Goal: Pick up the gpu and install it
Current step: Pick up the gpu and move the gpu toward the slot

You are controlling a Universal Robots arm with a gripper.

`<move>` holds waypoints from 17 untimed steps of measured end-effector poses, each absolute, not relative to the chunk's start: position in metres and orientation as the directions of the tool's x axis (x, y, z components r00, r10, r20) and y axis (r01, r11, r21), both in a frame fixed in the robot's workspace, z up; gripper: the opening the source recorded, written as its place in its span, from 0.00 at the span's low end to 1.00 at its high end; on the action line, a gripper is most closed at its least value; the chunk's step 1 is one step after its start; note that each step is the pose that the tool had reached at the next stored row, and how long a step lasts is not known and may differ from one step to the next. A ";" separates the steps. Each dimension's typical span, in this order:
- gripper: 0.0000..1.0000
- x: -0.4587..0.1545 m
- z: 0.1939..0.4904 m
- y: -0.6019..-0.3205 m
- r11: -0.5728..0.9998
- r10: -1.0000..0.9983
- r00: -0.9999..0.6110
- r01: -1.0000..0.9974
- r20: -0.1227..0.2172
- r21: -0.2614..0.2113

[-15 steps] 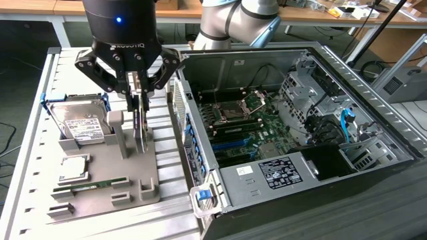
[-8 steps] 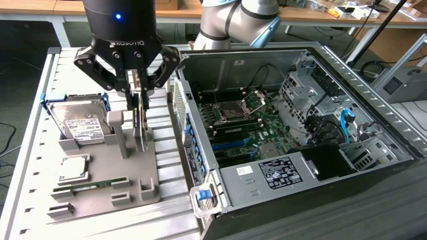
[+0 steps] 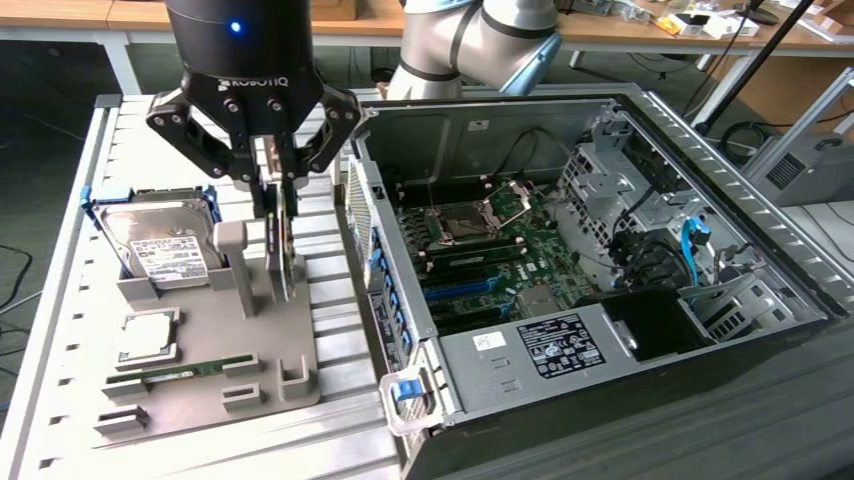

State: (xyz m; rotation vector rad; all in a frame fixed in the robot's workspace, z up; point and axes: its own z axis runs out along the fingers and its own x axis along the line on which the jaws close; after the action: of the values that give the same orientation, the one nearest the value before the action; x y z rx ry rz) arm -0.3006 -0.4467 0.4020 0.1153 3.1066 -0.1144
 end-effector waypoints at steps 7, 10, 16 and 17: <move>0.27 -0.301 0.405 -0.447 0.995 0.073 -0.997 0.075 -0.033 -0.072; 0.27 -0.301 0.406 -0.447 0.995 0.073 -0.997 0.075 -0.033 -0.072; 0.27 -0.301 0.408 -0.447 0.995 0.073 -0.997 0.075 -0.033 -0.072; 0.27 -0.301 0.409 -0.447 0.995 0.073 -0.997 0.075 -0.033 -0.072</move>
State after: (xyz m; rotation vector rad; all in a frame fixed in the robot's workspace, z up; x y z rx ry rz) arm -0.3006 -0.4467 0.4087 0.1153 3.1067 -0.1145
